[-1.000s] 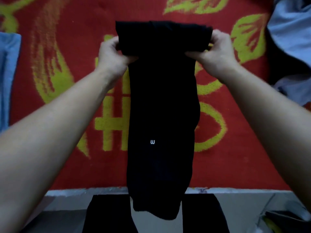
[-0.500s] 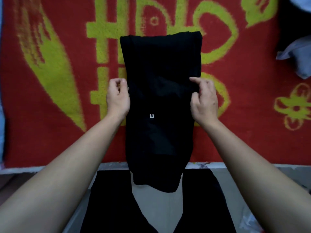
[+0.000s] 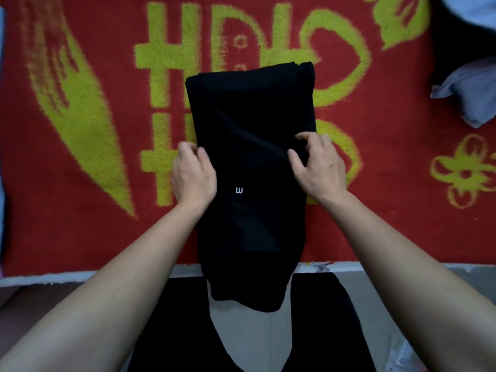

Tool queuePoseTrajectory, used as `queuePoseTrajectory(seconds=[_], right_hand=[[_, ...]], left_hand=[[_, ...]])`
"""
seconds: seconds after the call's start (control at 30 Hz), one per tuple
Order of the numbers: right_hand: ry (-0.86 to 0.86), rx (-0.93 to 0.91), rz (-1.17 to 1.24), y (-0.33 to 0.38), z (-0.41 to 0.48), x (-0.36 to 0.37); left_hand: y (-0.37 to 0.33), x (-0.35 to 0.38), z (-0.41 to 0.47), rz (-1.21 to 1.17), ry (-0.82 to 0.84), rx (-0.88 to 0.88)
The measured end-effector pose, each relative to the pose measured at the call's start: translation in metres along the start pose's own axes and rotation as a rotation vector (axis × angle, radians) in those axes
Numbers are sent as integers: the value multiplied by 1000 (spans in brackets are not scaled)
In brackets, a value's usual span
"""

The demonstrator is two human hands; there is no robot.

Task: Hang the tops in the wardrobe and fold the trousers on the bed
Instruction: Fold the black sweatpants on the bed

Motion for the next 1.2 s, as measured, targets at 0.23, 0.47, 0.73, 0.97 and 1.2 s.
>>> queuePoseTrajectory(seconds=[0.23,0.47,0.73,0.97,1.2], right_hand=[[-185,-318,-302,29,45,-20],[135,-224,-539,8,94,-2],[200,-214,-460,5,106,8],[-15,-50,63,23,88,-25],[471,280,943,23,104,-46]], left_hand=[[-42,-20,40,423,-134,578],[-32,2,92,714,203,478],[-29,12,107,700,264,496],[-34,-9,80,153,69,308],[-45,-26,100,-768,561,-210]])
Point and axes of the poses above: each hand's wrist, its own z-axis towards the middle knuckle, its own x-axis out of the palm, y = z × x, the point moved 1 cm from there along z, towards the middle knuckle, and after that the axes turned 14 degrees about y, right-handed, at the moved point
